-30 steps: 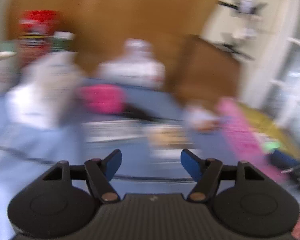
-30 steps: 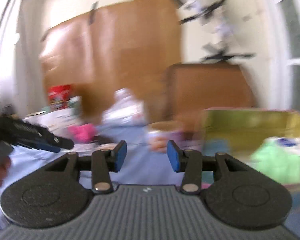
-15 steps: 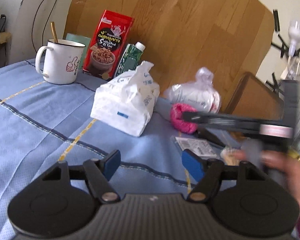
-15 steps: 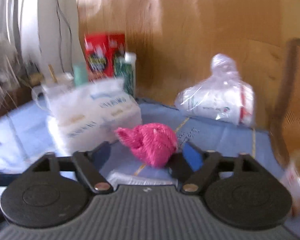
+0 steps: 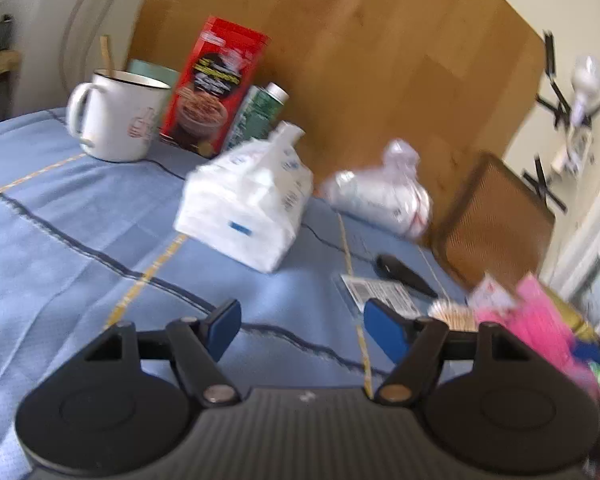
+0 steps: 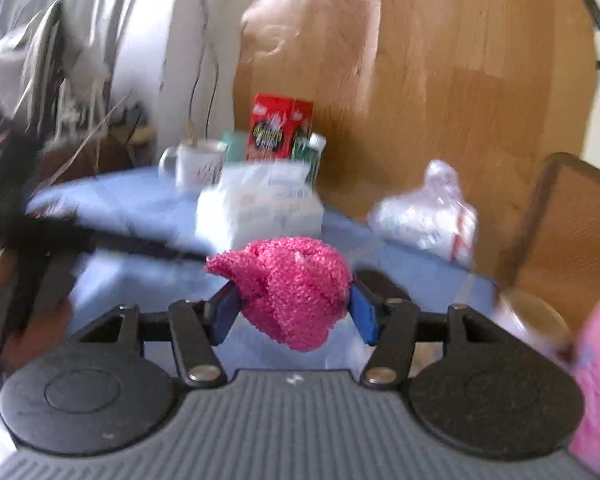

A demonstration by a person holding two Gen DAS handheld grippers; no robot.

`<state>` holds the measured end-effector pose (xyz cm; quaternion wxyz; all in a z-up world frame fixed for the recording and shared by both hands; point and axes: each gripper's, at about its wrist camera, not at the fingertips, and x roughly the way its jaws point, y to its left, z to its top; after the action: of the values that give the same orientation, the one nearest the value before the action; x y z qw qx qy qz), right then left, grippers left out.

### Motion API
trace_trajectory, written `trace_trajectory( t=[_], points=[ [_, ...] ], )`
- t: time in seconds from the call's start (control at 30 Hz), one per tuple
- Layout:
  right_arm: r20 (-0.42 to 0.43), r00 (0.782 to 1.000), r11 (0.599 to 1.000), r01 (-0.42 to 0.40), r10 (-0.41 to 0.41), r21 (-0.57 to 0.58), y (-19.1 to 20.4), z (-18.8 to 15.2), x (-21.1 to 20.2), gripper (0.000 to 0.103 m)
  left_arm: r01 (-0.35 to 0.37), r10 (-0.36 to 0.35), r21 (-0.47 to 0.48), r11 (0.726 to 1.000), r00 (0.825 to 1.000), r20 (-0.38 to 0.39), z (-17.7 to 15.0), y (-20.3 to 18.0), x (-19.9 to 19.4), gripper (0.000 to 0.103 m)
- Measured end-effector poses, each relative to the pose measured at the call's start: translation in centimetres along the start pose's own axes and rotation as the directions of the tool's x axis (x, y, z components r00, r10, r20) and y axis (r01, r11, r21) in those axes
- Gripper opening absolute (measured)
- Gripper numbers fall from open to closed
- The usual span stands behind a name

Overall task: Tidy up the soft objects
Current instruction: 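Grasp the pink fuzzy sock with the right gripper, then carry the pink sock over the pink tin and open the right gripper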

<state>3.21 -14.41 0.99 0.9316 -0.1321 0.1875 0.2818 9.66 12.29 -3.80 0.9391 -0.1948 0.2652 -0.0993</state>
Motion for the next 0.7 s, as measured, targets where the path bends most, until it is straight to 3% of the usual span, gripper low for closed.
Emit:
trace_trajectory(
  t=[0.13,0.23,0.3,0.4,0.53,0.7],
  points=[
    [-0.060,0.994,0.996,0.089,-0.089,-0.002,1.0,-4.1,-2.7,0.062,0.025,-0.021,0.065,0.998,0.998,-0.067,-0.3,-1.7,0.3,0.070],
    [-0.098,0.987,0.989,0.134,-0.128,0.061,0.7,-5.7,-2.7,0.065,0.110,-0.108,0.004,0.994,0.987,-0.120,-1.1,-2.9,-0.3,0.070],
    [-0.106,0.988,0.988,0.126,-0.116,0.094,0.4,-6.1,-2.6,0.077,0.165,-0.167,-0.023,0.986,0.973,-0.157,-1.6,-3.9,-1.0,0.070],
    [-0.094,0.990,0.987,0.113,-0.103,0.110,0.5,-6.1,-2.5,0.084,0.221,-0.215,0.009,0.975,0.960,-0.180,-2.0,-5.7,-2.5,0.070],
    [-0.082,0.992,0.984,0.104,-0.093,0.145,0.6,-6.7,-3.2,0.085,0.302,-0.295,-0.002,0.953,0.928,-0.230,-2.5,-7.5,-3.3,0.069],
    [-0.070,0.994,0.979,0.091,-0.080,0.182,0.5,-7.0,-3.4,0.085,0.331,-0.317,-0.007,0.944,0.899,-0.302,-3.3,-9.7,-2.3,0.063]
  ],
)
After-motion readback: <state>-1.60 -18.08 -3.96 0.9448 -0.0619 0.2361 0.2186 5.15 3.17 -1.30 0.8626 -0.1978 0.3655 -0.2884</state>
